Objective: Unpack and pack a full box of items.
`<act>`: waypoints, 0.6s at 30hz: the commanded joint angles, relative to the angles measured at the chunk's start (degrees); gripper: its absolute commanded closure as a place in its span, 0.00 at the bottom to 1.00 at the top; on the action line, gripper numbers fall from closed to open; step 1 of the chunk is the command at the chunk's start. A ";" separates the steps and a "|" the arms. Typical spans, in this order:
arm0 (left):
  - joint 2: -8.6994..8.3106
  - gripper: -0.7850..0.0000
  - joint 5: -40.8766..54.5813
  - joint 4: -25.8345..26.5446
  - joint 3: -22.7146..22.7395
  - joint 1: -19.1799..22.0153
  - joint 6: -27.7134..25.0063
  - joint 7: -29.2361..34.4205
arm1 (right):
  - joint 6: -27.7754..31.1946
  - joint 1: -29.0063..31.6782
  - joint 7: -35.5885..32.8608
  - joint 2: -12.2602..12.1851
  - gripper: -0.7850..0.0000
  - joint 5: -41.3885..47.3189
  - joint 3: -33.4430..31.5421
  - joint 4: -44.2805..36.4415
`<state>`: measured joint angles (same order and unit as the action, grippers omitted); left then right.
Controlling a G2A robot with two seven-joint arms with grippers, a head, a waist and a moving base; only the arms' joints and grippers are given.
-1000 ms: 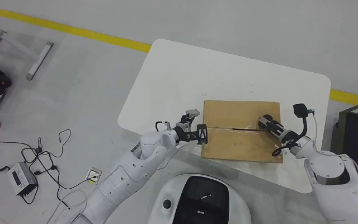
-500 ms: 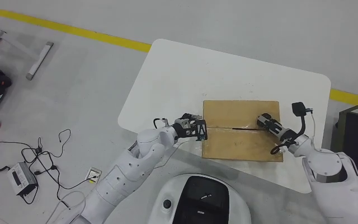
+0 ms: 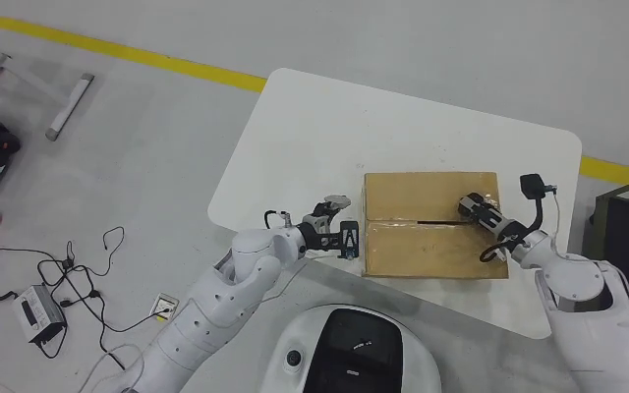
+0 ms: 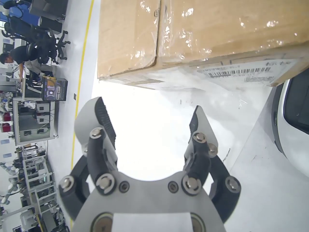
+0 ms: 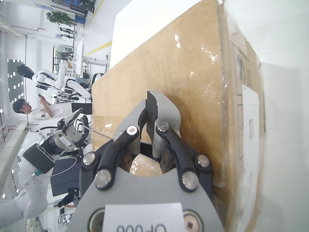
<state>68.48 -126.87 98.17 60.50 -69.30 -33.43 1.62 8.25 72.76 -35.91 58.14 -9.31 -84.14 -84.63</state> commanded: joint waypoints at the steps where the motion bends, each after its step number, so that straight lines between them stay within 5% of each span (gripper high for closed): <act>1: -0.07 0.00 0.15 0.34 0.23 -0.05 0.05 -0.32 | 0.05 -0.62 0.06 -0.01 1.00 0.02 -0.21 0.70; 14: 1.31 0.00 0.21 -2.49 -4.92 5.57 2.87 -1.47 | 0.28 -1.64 -0.08 -0.16 1.00 0.95 -1.68 0.20; 18: 2.04 0.09 0.06 -4.45 -7.24 7.67 3.77 -0.87 | 0.13 -1.01 -0.16 -0.19 1.00 1.03 -1.83 -1.04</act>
<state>70.38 -126.71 94.23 53.74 -62.01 -29.94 0.58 8.40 71.61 -36.05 57.96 -8.34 -85.95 -85.46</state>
